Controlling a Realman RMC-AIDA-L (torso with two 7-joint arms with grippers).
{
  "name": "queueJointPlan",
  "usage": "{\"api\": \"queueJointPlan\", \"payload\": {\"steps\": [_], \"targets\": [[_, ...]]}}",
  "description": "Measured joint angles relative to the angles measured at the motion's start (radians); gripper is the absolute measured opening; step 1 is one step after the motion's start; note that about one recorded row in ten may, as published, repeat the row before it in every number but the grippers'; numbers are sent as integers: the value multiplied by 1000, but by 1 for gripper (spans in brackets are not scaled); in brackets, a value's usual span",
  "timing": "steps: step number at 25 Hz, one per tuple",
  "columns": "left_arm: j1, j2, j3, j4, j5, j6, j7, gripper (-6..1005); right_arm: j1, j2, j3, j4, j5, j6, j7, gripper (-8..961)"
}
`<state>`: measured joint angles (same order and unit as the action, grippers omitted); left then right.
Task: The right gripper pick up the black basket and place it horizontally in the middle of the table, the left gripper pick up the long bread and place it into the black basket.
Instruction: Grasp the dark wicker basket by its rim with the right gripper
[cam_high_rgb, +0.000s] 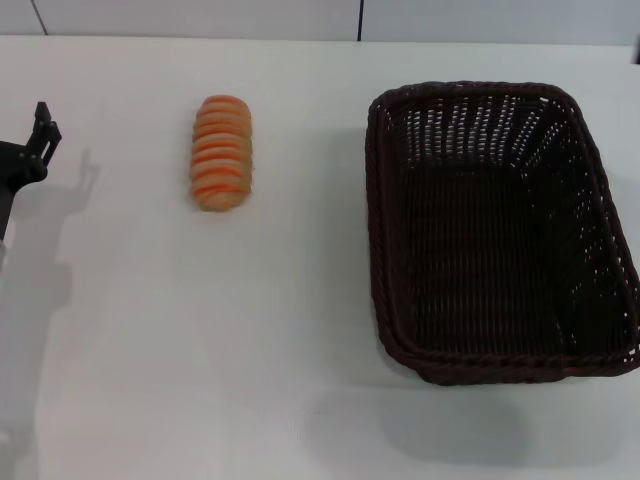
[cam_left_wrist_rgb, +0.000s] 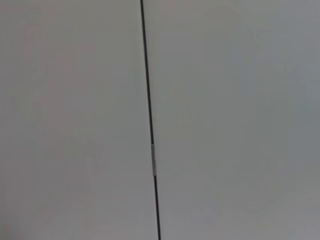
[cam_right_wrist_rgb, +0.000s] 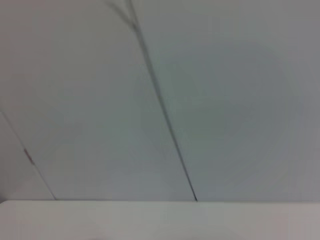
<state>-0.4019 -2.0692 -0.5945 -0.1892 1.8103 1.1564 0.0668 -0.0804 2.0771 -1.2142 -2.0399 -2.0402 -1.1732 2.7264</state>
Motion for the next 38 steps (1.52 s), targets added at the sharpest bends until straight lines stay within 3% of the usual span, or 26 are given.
{"api": "queueJointPlan", "payload": {"steps": [1, 8, 12, 15, 21, 38], "targets": [[-1, 0, -7, 3, 0, -1, -4, 863, 2, 1, 72, 1, 23, -67, 15, 821], [-5, 0, -13, 7, 0, -2, -3, 862, 30, 2, 173, 49, -101, -194, 73, 820], [-5, 0, -13, 7, 0, -2, -4, 862, 63, 1, 168, 177, -109, -201, 50, 819], [-5, 0, -13, 6, 0, -2, -3, 862, 71, 1, 163, 201, -109, -200, 42, 818], [-15, 1, -13, 6, 0, -1, -2, 863, 148, 2, 128, 349, -112, -181, 0, 817], [-17, 1, -13, 7, 1, -1, 1, 862, 244, -3, 103, 527, -155, -158, -52, 812]]}}
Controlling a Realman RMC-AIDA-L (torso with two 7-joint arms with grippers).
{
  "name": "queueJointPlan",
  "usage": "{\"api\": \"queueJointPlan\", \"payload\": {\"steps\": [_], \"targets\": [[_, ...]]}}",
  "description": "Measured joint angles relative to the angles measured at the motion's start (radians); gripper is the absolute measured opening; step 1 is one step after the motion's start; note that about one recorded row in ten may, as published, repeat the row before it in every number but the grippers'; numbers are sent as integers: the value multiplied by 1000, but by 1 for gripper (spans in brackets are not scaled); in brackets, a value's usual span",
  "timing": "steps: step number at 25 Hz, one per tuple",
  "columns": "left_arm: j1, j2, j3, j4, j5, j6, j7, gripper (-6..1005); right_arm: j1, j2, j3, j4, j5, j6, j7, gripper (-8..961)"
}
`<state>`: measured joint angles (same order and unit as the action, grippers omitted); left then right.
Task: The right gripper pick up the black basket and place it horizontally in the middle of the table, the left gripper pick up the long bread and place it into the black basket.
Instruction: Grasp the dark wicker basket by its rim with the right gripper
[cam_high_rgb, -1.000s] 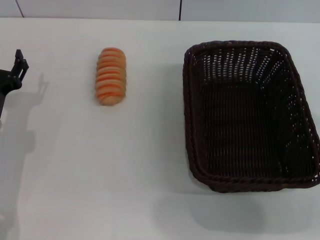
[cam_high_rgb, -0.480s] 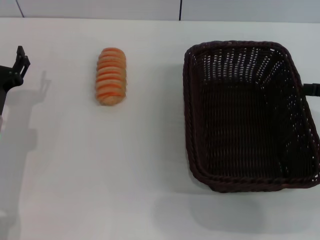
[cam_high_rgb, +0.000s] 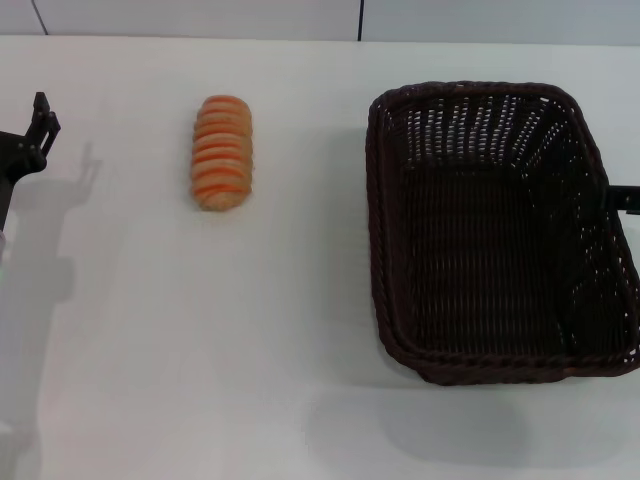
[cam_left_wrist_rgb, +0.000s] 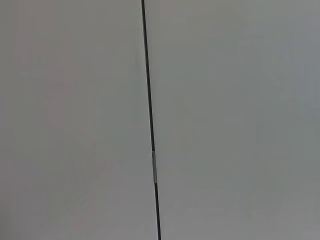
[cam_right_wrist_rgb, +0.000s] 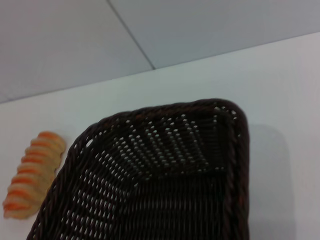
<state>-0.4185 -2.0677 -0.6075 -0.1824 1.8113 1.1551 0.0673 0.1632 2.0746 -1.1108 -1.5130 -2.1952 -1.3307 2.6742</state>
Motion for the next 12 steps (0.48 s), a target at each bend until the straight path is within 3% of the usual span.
{"api": "queueJointPlan", "payload": {"steps": [4, 12], "targets": [[0, 0, 0, 0, 1, 0, 0, 862, 2, 0, -7, 9, 1, -8, -52, 646], [2, 0, 0, 0, 3, 0, 0, 863, 5, 0, -19, 28, 3, -17, -87, 488]]}}
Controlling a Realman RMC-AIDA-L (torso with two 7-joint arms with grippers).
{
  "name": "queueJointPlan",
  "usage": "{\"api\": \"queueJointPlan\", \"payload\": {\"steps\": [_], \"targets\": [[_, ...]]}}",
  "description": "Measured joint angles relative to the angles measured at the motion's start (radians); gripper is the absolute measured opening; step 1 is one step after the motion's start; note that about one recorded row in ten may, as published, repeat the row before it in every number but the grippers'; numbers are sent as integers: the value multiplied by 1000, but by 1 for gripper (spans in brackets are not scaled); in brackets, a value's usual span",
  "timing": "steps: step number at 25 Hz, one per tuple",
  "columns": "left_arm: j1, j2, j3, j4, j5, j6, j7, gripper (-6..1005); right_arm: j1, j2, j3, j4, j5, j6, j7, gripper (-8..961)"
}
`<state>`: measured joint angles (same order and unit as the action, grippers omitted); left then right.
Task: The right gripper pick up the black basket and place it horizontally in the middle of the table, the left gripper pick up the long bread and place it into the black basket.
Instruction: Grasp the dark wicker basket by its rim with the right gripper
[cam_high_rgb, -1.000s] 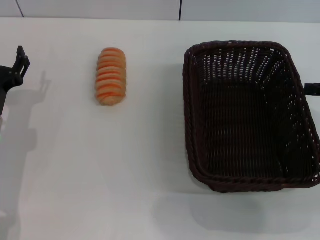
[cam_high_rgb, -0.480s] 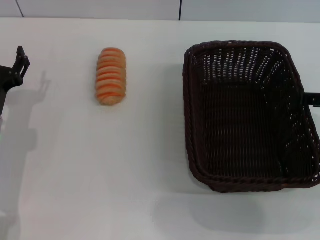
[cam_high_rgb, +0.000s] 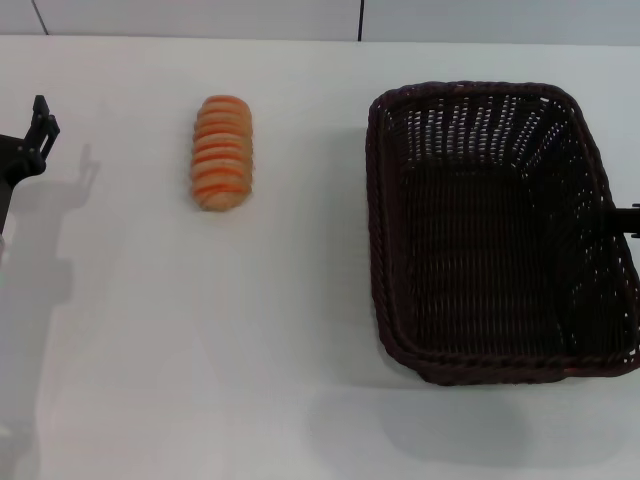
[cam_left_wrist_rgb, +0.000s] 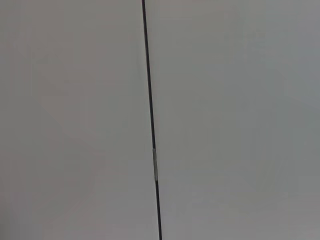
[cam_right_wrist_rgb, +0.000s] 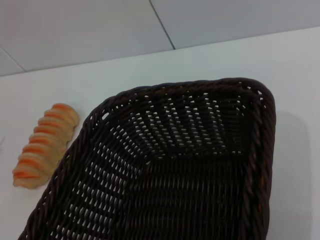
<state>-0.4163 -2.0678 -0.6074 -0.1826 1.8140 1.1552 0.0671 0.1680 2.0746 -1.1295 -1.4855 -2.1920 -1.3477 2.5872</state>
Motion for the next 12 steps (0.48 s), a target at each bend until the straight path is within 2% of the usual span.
{"api": "queueJointPlan", "payload": {"steps": [4, 9, 12], "targets": [[4, 0, 0, 0, 1, 0, -2, 863, -3, -1, -2, -15, -1, -7, -8, 409], [6, 0, 0, 0, 2, 4, -4, 862, -9, -1, 7, -81, 4, -28, -15, 235], [6, 0, 0, 0, 1, 7, -6, 862, 11, -10, 25, -122, 4, -66, -41, 224]]}}
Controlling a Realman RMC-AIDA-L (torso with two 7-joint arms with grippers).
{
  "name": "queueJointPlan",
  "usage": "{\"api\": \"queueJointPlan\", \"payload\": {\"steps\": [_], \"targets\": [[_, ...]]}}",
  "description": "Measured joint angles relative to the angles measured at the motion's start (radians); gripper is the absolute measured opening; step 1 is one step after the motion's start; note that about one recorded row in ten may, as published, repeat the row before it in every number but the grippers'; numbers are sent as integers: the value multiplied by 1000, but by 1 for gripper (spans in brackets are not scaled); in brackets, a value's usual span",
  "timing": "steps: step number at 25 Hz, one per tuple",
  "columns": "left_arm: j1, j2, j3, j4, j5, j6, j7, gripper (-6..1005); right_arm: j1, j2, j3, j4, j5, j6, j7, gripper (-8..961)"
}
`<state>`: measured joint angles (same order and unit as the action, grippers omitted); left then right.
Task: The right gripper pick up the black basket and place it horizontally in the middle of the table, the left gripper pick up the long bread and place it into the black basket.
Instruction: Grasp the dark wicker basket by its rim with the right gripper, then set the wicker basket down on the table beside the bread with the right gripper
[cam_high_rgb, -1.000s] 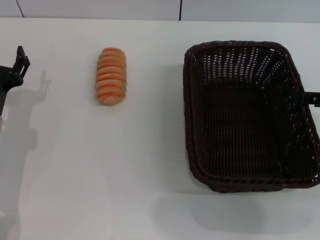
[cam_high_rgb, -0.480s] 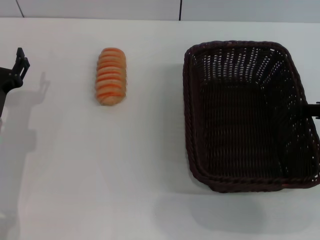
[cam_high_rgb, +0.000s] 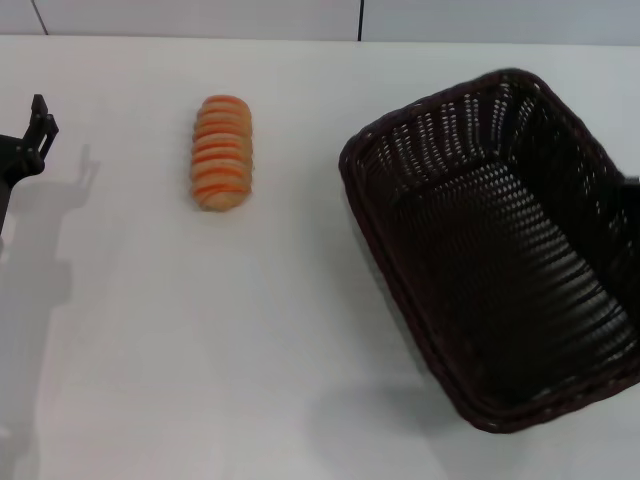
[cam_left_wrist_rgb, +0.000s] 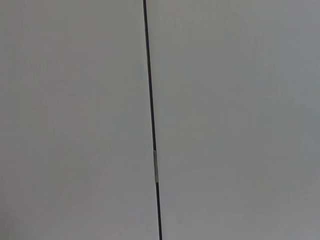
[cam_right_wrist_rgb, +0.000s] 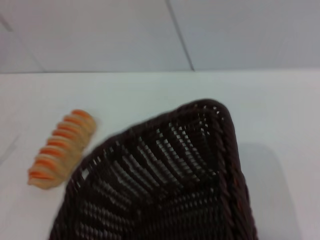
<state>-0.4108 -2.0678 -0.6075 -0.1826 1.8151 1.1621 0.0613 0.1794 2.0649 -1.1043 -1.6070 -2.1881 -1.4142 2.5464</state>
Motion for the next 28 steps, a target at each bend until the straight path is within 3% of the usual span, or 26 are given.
{"api": "queueJointPlan", "payload": {"steps": [3, 4, 6, 8, 9, 13, 19, 24, 28], "targets": [[0, 0, 0, -1, 0, 0, 0, 862, 27, -13, 16, -29, -2, -43, -14, 215], [-2, 0, 0, -3, 0, 0, 0, 862, 68, -39, 25, -41, -5, -94, -29, 213], [-4, 0, 0, -4, 0, 0, 0, 863, 121, -70, 26, -28, -6, -148, -47, 208], [-7, 0, 0, -5, 0, 0, 0, 863, 143, -81, 26, -17, -6, -173, -56, 204], [-8, 0, 0, -5, -1, -1, 0, 863, 193, -97, 25, 11, -18, -222, -92, 202], [-9, -2, 0, -9, -2, -4, -1, 863, 250, -102, 20, 29, -68, -268, -164, 201], [-9, -3, 0, -10, -5, -8, -1, 863, 338, -88, -7, 66, -207, -322, -416, 199], [-8, -4, 0, -14, -5, -16, -4, 863, 377, -69, -27, 96, -289, -336, -606, 197], [-5, -5, -2, -23, -5, -21, -6, 863, 399, -67, -23, 119, -317, -325, -704, 194]]}}
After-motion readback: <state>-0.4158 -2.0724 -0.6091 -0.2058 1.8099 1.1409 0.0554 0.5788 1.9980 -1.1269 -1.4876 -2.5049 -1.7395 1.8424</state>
